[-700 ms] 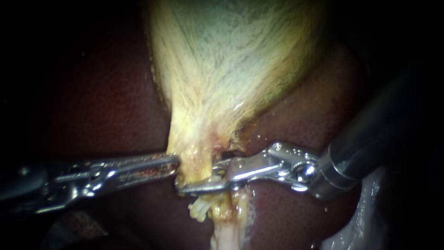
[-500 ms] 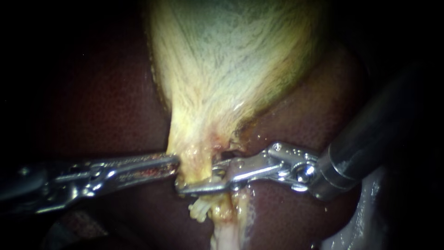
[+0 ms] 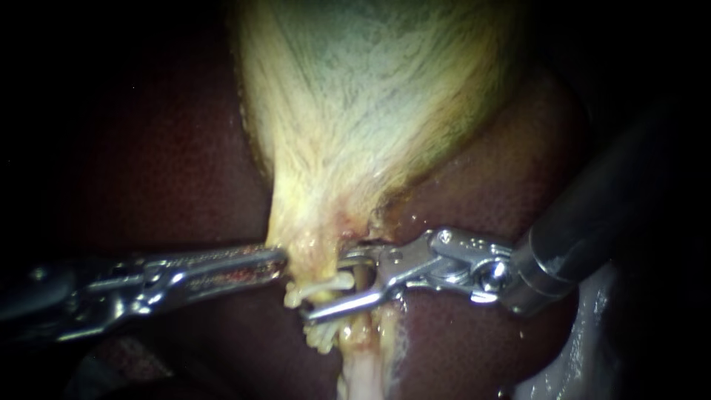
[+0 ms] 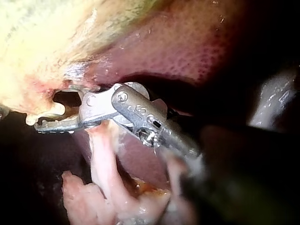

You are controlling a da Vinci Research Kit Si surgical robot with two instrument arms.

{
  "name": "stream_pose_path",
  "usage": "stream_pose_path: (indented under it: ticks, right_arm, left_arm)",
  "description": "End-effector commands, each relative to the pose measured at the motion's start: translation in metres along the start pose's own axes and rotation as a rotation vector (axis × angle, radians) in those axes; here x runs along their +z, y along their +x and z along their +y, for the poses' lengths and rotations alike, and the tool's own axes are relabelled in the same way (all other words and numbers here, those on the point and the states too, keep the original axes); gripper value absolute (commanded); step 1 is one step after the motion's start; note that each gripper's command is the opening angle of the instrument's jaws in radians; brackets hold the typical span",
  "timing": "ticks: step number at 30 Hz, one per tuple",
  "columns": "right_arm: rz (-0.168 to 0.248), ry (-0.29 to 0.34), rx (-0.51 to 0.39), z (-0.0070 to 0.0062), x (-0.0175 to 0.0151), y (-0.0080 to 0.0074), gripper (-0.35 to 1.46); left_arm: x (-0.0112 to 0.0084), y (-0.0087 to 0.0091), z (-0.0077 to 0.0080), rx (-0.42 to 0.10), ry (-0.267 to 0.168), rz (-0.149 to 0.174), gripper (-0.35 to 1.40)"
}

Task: Going back third clip left tube

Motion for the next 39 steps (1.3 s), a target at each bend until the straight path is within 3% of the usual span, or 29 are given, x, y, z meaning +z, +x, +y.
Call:
stream_pose_path:
  ticks: [1,7,12,20,24,34,39]
  right_arm:
    - [0.003,-0.008,0.002,0.0001,-0.0005,-0.0001,0.58]
    - [0.010,-0.024,0.009,-0.0003,-0.0030,-0.0004,0.58]
    - [0.006,-0.009,-0.001,-0.0014,-0.0064,0.0004,0.57]
    - [-0.005,-0.002,-0.148,-0.0025,-0.0119,0.0031,0.57]
    - [-0.029,-0.013,-0.212,-0.0031,-0.0137,0.0035,0.56]
    - [-0.044,-0.019,-0.283,-0.0037,-0.0145,0.0035,0.58]
    - [-0.044,-0.019,-0.289,-0.0039,-0.0145,0.0035,0.58]
  left_arm:
    - [-0.0001,0.0000,0.0000,0.000,0.001,0.000,-0.13]
    - [-0.0001,0.0000,0.0000,0.000,0.001,0.000,-0.13]
    - [-0.0001,0.0000,0.0000,0.001,-0.001,-0.001,-0.13]
    - [0.0001,0.0000,0.0004,0.001,-0.001,0.000,-0.13]
    - [0.0003,0.0000,0.0006,0.001,-0.004,-0.002,-0.13]
    - [0.0014,0.0002,0.0018,0.001,-0.005,-0.002,-0.11]
    - [0.0034,0.0010,0.0026,0.005,-0.011,-0.006,-0.11]
